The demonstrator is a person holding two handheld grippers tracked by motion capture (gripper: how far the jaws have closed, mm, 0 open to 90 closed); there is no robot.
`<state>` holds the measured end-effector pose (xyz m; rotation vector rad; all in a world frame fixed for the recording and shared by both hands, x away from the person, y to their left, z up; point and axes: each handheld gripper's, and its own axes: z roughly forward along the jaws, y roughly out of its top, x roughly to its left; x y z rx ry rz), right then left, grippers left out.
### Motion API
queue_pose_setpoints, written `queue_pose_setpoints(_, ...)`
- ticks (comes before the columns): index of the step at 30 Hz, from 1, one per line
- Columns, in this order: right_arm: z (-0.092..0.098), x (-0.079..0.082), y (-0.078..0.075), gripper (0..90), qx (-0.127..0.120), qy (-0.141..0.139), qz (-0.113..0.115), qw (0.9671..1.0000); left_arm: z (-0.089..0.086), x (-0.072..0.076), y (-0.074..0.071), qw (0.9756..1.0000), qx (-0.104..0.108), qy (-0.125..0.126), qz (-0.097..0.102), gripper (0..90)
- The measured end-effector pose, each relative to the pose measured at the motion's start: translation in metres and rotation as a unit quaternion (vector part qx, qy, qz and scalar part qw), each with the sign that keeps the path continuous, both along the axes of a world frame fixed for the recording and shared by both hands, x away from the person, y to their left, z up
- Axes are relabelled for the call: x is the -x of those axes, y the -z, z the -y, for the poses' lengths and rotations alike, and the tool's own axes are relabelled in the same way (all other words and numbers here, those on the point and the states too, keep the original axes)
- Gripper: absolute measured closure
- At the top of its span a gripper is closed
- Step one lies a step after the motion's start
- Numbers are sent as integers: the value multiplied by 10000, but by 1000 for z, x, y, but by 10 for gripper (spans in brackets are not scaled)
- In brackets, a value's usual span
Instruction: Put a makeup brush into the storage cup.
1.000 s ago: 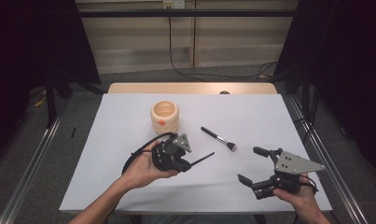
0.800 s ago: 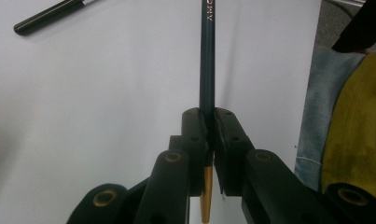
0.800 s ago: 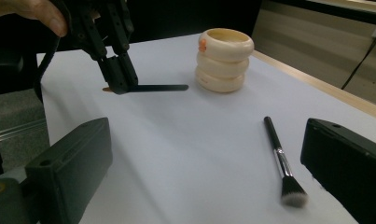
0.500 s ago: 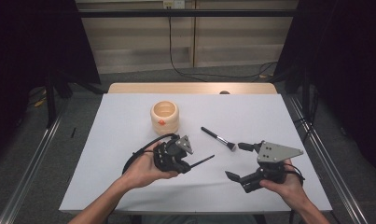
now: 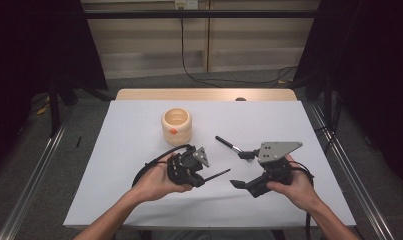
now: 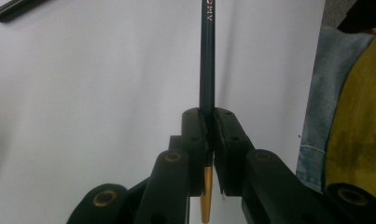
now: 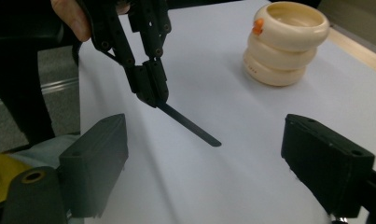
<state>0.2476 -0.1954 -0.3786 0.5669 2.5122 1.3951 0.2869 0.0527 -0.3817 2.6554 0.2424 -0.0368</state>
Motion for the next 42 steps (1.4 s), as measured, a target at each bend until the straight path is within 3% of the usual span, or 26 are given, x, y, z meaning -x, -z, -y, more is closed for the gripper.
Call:
queue_pose_setpoints(4,-7,-2,0,155,462,-172,11,9988,3,1,0,9999,-106,59,52,836)
queue_pose_setpoints(6,-9,-3,0,146,526,-212,123,9983,5,1,1,9998,-151,104,30,836)
queue_pose_setpoints(8,-12,-4,0,140,656,-275,24,9975,6,2,2,9997,-195,109,41,836)
queue_pose_setpoints(14,-20,-5,4,165,1201,-511,-47,9914,11,4,5,9994,-286,209,32,836)
queue_pose_setpoints(21,-28,-14,7,311,1731,-865,-330,9805,11,3,3,9995,-280,112,57,836)
queue_pose_setpoints(27,-37,-22,5,419,1989,-1095,-425,9730,14,5,6,9990,-395,184,59,836)
queue_pose_setpoints(30,-39,-25,9,455,2043,-1131,-502,9711,14,5,6,9991,-391,167,31,836)
queue_pose_setpoints(35,-37,-30,13,510,2036,-1140,-601,9705,16,7,9,9991,-390,178,38,836)
queue_pose_setpoints(42,-41,-33,18,573,2088,-1336,-822,9653,19,8,11,9988,-439,196,-9,835)
